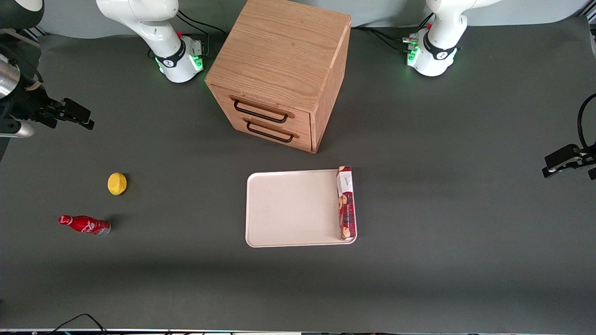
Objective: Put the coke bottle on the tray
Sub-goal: 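Move the right gripper toward the red Coca-Cola bottle lying on the table, then lower the open right gripper around the bottle's body and close it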
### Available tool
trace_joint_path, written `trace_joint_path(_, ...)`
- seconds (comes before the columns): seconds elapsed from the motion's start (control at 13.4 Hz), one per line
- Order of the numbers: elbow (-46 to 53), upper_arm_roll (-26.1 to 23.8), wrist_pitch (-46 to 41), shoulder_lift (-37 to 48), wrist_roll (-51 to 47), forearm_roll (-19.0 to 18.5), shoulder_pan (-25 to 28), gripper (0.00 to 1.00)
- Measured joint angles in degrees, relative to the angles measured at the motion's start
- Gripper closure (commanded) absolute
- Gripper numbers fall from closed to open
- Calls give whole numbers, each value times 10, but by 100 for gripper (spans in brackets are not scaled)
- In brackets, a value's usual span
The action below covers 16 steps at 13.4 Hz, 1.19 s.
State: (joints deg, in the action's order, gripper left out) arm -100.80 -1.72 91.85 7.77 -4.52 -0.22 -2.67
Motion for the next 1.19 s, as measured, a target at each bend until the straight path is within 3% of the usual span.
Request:
trace_joint_path(0.22,24,0,-21,-8,-3,-1,-1,0)
trace_joint_path(0.45,41,10,-21,-17,50,-31,-2,0)
trace_joint_path(0.67,69,92,-14,-51,215,-39,-5,0)
trace_joint_path(0.82,80,146,35,-98,326,-39,-11,0)
trace_joint_path(0.97,81,189,104,-160,411,-19,-13,0)
trace_joint_path(1.19,86,217,183,-255,497,53,-15,0)
